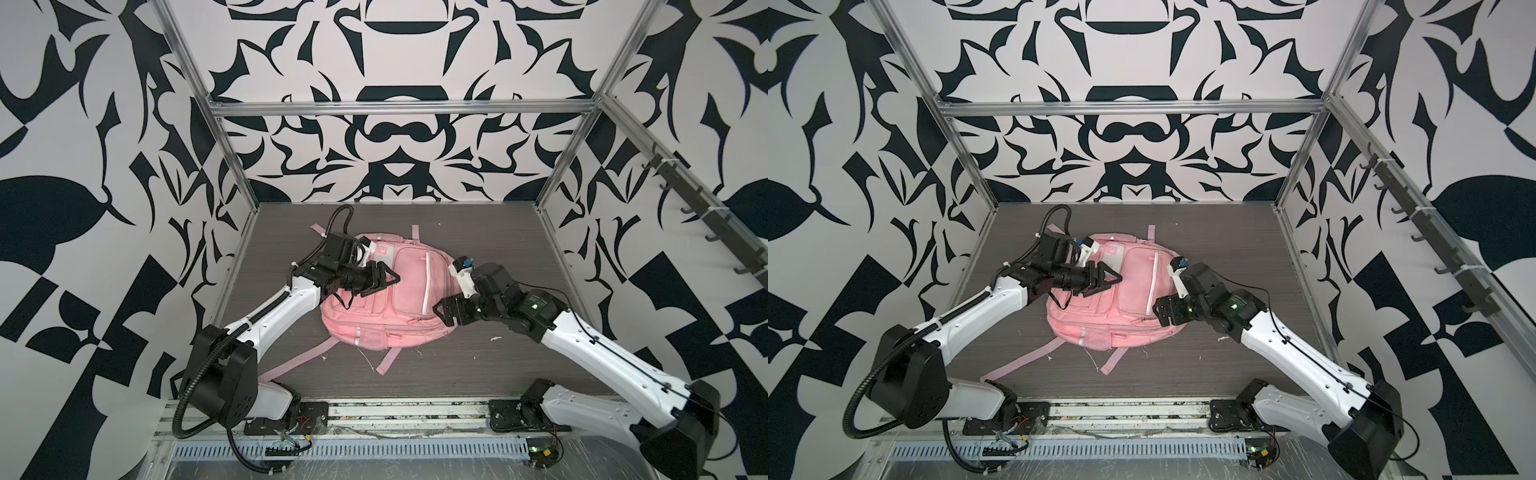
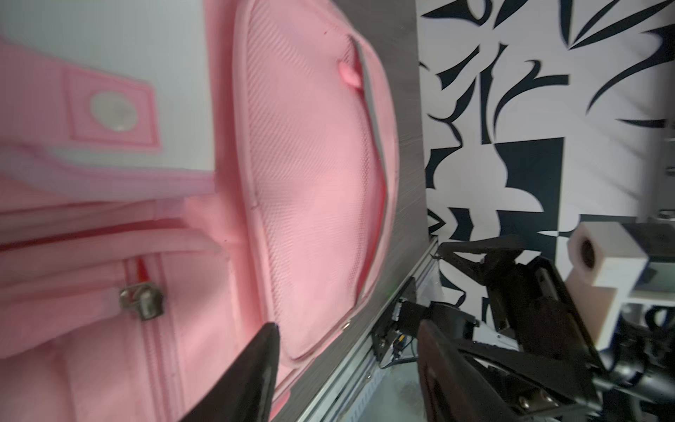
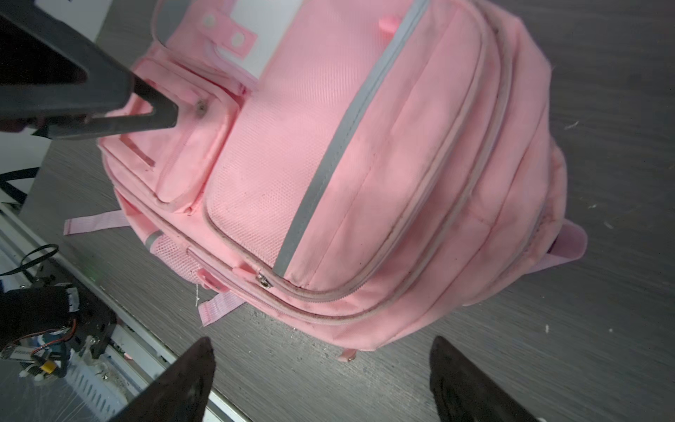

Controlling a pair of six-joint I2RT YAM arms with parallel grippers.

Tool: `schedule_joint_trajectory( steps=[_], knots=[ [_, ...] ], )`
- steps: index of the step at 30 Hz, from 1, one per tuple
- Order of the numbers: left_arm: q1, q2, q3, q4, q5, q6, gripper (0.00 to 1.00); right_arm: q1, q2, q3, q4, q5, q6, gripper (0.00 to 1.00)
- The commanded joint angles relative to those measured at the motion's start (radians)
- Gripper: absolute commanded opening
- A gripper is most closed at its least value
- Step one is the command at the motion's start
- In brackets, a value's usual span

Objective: Pack the student bag

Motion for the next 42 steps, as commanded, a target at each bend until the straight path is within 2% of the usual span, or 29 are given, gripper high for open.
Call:
schedule_joint_trajectory(
  steps=[1,5,8,13,14,18,24,29,42],
  knots=[
    [-0.013,0.027,-0.022,-0.028,-0.036,-0.003,0.61,0.017,-0.006,-0.042,0.031,0.077,0.144,0.91],
    [-0.022,0.058,-0.023,-0.027,-0.046,0.003,0.58,0.097,-0.005,-0.069,0.062,0.136,0.216,0.9],
    [-0.026,0.087,-0.02,-0.027,-0.02,0.01,0.46,0.149,0.02,-0.076,0.081,0.179,0.268,0.89],
    [-0.031,0.088,-0.036,-0.035,0.01,0.042,0.46,0.203,0.067,-0.081,0.075,0.263,0.409,0.86],
    [-0.031,0.088,-0.036,-0.04,0.014,0.05,0.46,0.217,0.079,-0.08,0.076,0.31,0.435,0.85],
    [-0.032,0.095,-0.042,-0.024,0.036,0.065,0.46,0.275,0.14,-0.059,0.086,0.374,0.499,0.84],
    [-0.033,0.107,-0.06,-0.003,0.064,0.08,0.46,0.324,0.235,-0.043,0.159,0.402,0.553,0.78],
    [-0.035,0.114,-0.069,0.01,0.091,0.094,0.46,0.383,0.292,-0.009,0.188,0.431,0.593,0.76],
    [-0.041,0.099,-0.14,0.12,0.111,0.049,0.46,0.408,0.297,-0.023,0.237,0.453,0.749,0.78]
  ],
)
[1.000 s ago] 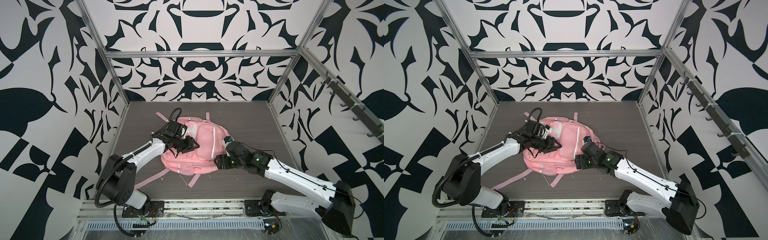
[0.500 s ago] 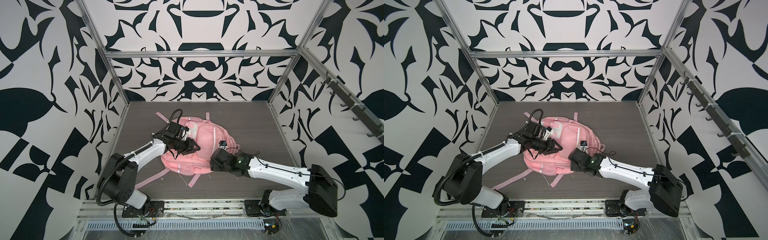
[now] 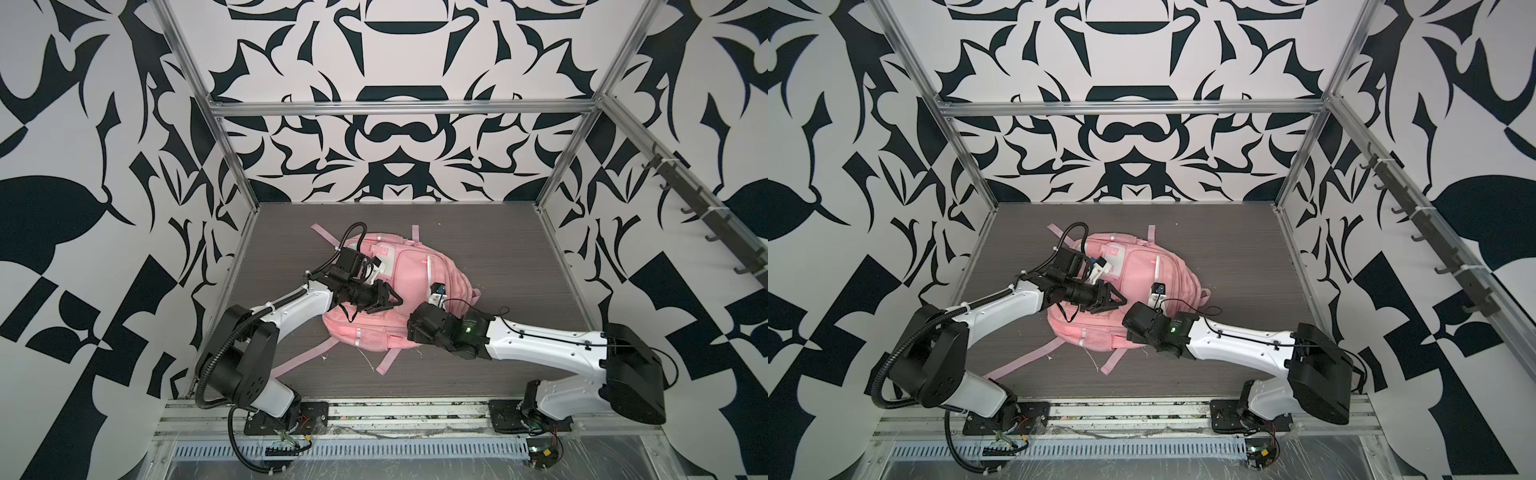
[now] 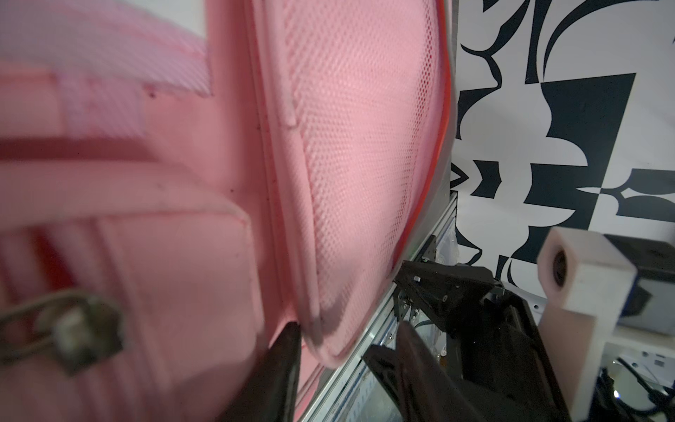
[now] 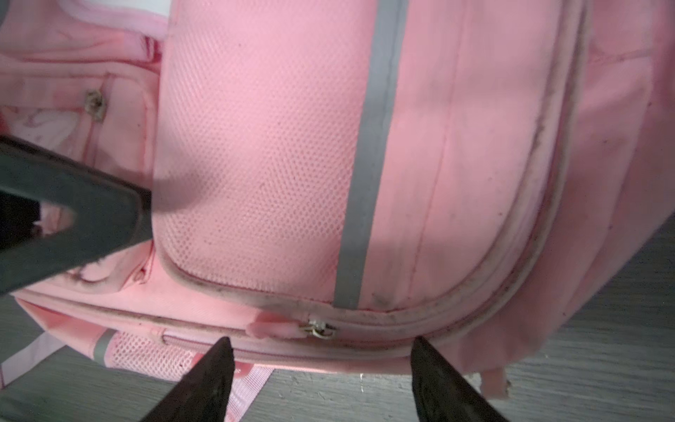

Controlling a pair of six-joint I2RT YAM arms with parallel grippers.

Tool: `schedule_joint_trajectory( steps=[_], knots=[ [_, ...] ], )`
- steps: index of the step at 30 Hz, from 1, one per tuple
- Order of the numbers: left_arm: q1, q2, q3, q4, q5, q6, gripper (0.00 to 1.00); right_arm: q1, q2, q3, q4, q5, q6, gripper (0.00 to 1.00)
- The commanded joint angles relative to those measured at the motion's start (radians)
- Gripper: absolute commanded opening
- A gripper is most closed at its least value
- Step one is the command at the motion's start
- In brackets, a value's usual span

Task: Pack the student bag
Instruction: 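Grasp the zipper pull with the right gripper while the left holds the pocket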

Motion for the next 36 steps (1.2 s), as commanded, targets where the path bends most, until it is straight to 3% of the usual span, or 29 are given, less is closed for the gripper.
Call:
schedule_joint_trajectory(
  steps=[1,2,4,6,17,30,36],
  knots=[
    [-0.004,-0.004,-0.044,0.041,0.018,-0.024,0.46,-0.002,-0.002,0.011,0.034,0.035,0.074,0.78],
    [-0.003,-0.006,-0.052,0.054,0.018,-0.033,0.46,-0.004,0.002,0.009,0.042,0.029,0.084,0.77],
    [-0.003,-0.011,-0.062,0.07,0.019,-0.038,0.46,-0.007,0.011,-0.001,0.073,0.013,0.094,0.64],
    [-0.004,-0.019,-0.063,0.075,0.021,-0.038,0.46,-0.009,0.023,-0.005,0.087,0.005,0.108,0.59],
    [-0.003,-0.036,-0.081,0.101,0.036,-0.04,0.46,-0.014,0.124,0.058,0.025,-0.009,0.132,0.53],
    [-0.003,-0.037,-0.1,0.141,0.039,-0.043,0.46,-0.014,0.089,0.042,-0.098,0.044,0.222,0.13],
    [-0.003,-0.023,-0.096,0.147,0.027,-0.039,0.44,-0.016,0.031,0.006,-0.146,0.076,0.233,0.02]
  ],
)
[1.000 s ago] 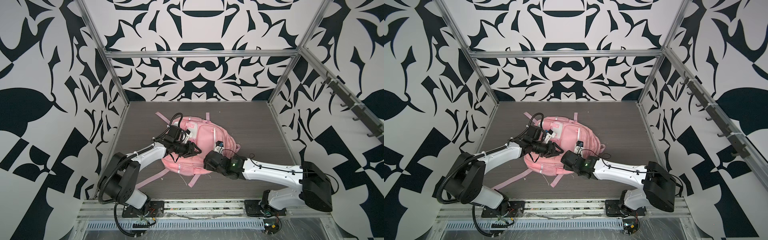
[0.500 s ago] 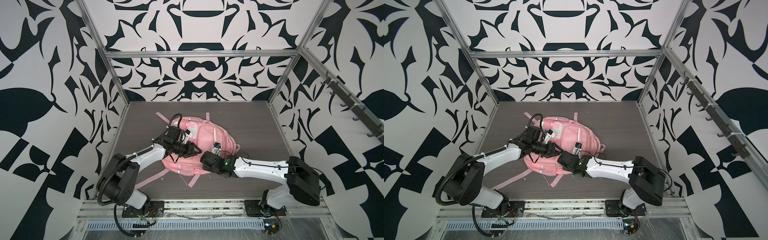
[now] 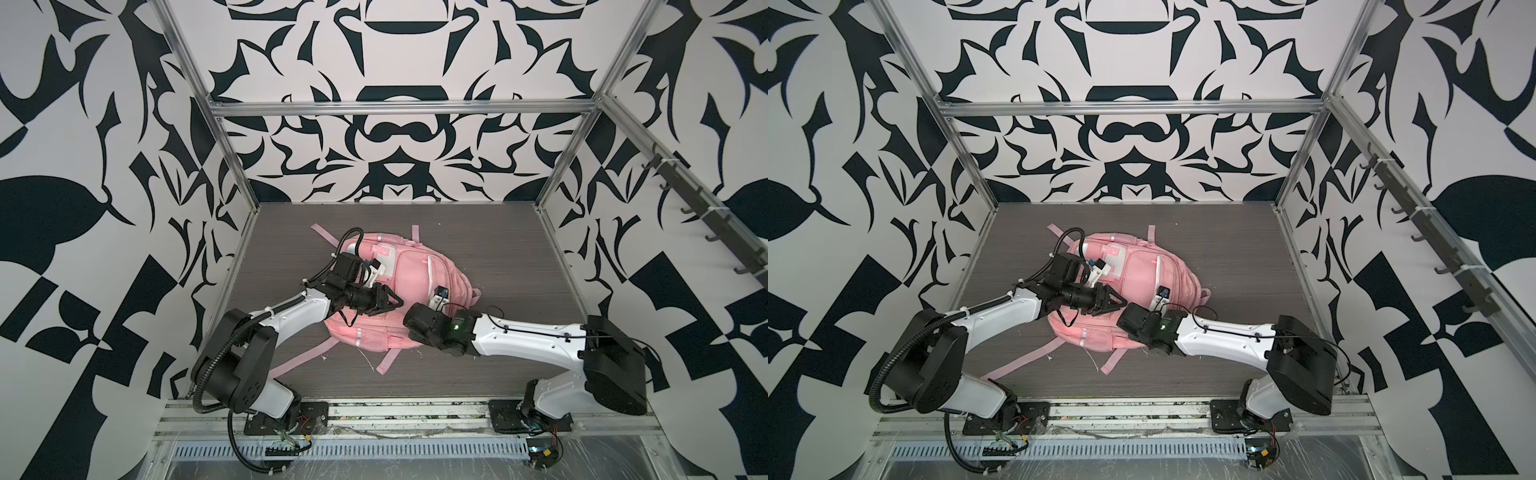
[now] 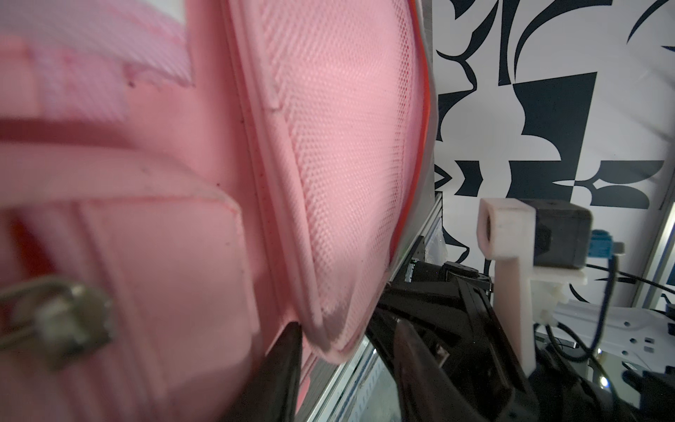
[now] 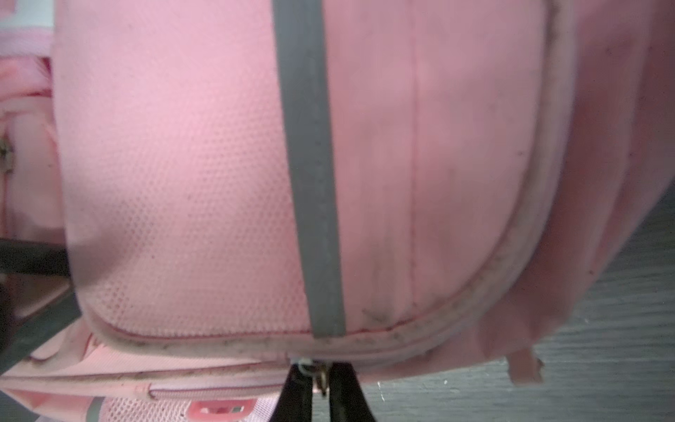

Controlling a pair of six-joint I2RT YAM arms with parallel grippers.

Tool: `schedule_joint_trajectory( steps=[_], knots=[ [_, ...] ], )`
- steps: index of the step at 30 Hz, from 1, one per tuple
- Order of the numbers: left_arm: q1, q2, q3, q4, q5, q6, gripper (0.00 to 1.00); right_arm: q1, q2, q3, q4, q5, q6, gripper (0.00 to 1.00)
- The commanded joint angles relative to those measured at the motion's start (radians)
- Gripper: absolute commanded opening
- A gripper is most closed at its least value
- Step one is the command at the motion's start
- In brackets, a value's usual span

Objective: Pack the student bag

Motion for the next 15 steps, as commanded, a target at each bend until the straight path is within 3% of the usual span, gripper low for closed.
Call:
schedule_joint_trajectory(
  steps=[1,15],
  knots=[
    [-0.003,0.011,-0.016,0.002,-0.007,0.003,0.44,-0.007,-0.05,-0.016,-0.114,0.075,0.011,0.01],
    [0.017,0.061,-0.024,-0.053,-0.074,0.063,0.4,-0.06,-0.213,-0.112,-0.233,0.117,-0.037,0.0]
  ],
)
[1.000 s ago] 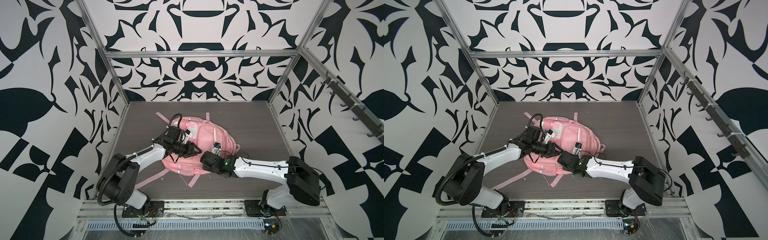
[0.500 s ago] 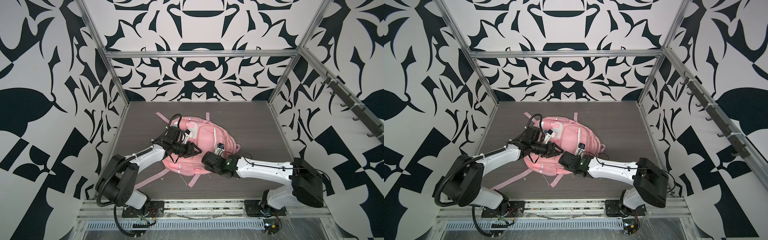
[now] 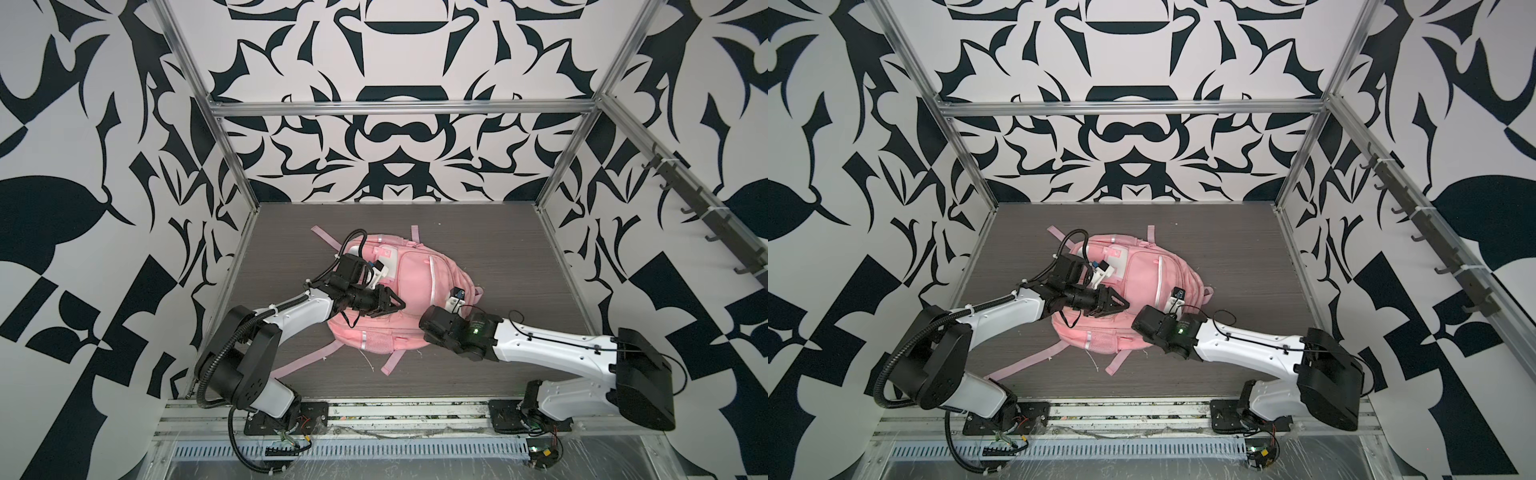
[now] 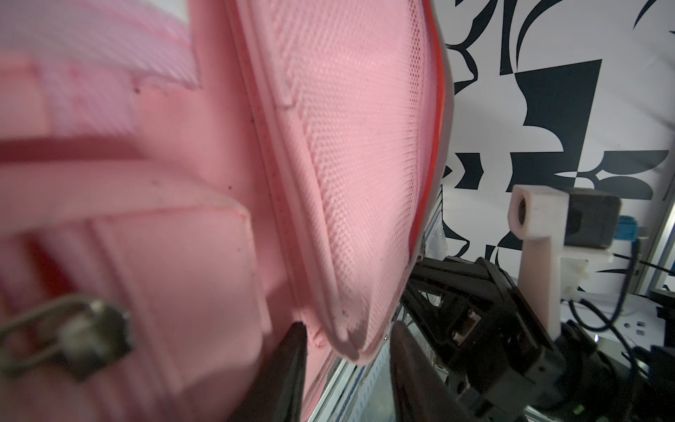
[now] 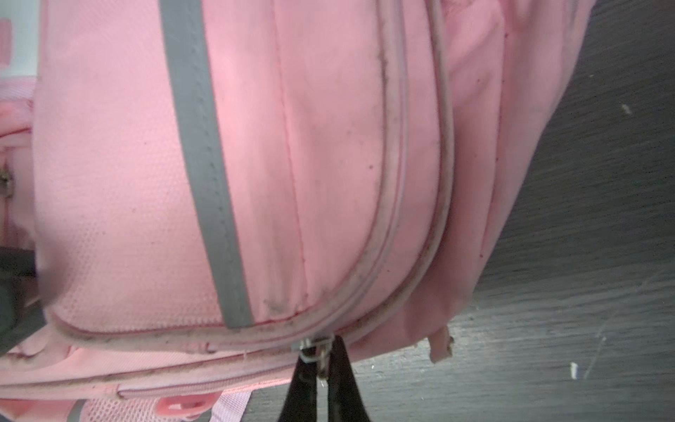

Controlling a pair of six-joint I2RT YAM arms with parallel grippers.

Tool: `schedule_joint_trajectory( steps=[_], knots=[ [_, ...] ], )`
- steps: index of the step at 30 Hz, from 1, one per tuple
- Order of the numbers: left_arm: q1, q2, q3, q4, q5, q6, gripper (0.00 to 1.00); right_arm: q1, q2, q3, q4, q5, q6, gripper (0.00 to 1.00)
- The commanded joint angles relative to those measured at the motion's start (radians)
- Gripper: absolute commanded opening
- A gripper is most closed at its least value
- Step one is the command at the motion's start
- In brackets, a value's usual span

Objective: Pack the student bag

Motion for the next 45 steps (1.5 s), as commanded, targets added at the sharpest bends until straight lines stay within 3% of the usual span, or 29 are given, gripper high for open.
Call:
schedule_joint_trajectory(
  steps=[1,9,17,19,22,24,26,29,32,37,45],
  knots=[
    [0.039,0.043,-0.028,-0.069,-0.078,0.055,0.39,-0.037,-0.075,-0.034,-0.167,0.083,-0.017,0.0],
    [0.128,0.082,-0.036,-0.121,-0.109,0.132,0.38,-0.205,-0.184,-0.036,-0.241,0.029,-0.209,0.0],
    [0.145,0.083,-0.015,-0.14,-0.13,0.138,0.42,-0.215,0.065,0.234,-0.351,-0.018,-0.534,0.0],
    [0.146,0.027,-0.011,-0.181,-0.143,0.146,0.49,-0.209,0.091,0.266,-0.346,-0.032,-0.582,0.0],
    [0.146,-0.104,-0.023,-0.299,-0.203,0.165,0.69,-0.208,0.086,0.279,-0.304,-0.069,-0.639,0.0],
    [0.145,-0.202,-0.05,-0.392,-0.237,0.162,0.89,-0.208,0.087,0.293,-0.296,-0.09,-0.669,0.0],
    [0.147,-0.297,-0.085,-0.443,-0.262,0.156,1.0,-0.208,0.096,0.31,-0.315,-0.099,-0.701,0.0],
    [0.151,-0.343,-0.135,-0.496,-0.26,0.127,0.99,-0.207,0.104,0.324,-0.314,-0.138,-0.747,0.0],
    [0.163,-0.303,-0.154,-0.548,-0.249,0.108,1.0,-0.19,0.079,0.29,-0.204,-0.249,-0.802,0.0],
    [0.18,-0.26,-0.135,-0.609,-0.339,0.1,0.99,-0.182,0.053,0.238,-0.087,-0.36,-0.799,0.0],
    [0.234,-0.378,-0.066,-0.726,-0.508,0.11,0.99,-0.157,0.04,0.219,-0.122,-0.313,-0.752,0.0]
  ],
)
